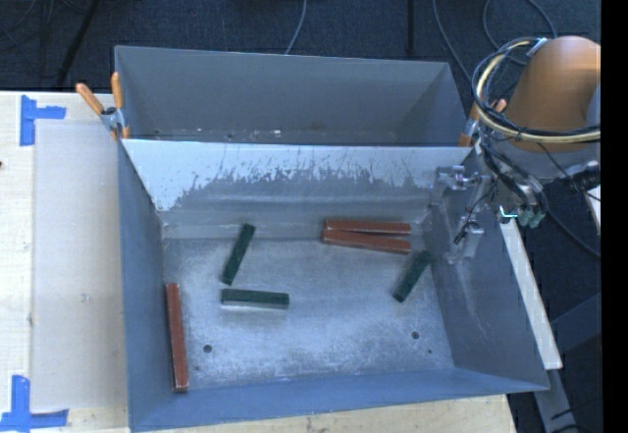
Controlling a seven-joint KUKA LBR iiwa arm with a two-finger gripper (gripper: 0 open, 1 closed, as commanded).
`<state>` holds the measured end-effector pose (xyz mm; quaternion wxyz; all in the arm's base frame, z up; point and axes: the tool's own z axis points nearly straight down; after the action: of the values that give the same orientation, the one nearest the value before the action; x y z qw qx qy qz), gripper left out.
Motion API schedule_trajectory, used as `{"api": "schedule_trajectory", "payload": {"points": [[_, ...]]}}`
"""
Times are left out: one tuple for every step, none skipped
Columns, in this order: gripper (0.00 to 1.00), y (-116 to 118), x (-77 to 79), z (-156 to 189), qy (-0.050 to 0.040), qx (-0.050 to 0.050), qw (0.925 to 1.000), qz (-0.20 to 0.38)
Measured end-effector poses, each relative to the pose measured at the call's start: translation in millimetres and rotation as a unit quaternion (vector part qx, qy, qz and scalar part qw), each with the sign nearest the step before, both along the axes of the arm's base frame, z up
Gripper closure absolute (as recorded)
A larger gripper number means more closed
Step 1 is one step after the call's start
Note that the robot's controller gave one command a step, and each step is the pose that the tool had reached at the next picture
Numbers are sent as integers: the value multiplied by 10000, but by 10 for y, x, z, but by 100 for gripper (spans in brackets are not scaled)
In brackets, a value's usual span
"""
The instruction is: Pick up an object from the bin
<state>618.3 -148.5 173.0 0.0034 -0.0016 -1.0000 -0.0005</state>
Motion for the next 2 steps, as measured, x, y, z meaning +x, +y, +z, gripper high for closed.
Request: {"api": "schedule_trajectory", "payload": {"points": [[0,-9,-220,-1056,-21,10,9910,1335],[0,68,-368,-724,-35,6,9812,1929]]}}
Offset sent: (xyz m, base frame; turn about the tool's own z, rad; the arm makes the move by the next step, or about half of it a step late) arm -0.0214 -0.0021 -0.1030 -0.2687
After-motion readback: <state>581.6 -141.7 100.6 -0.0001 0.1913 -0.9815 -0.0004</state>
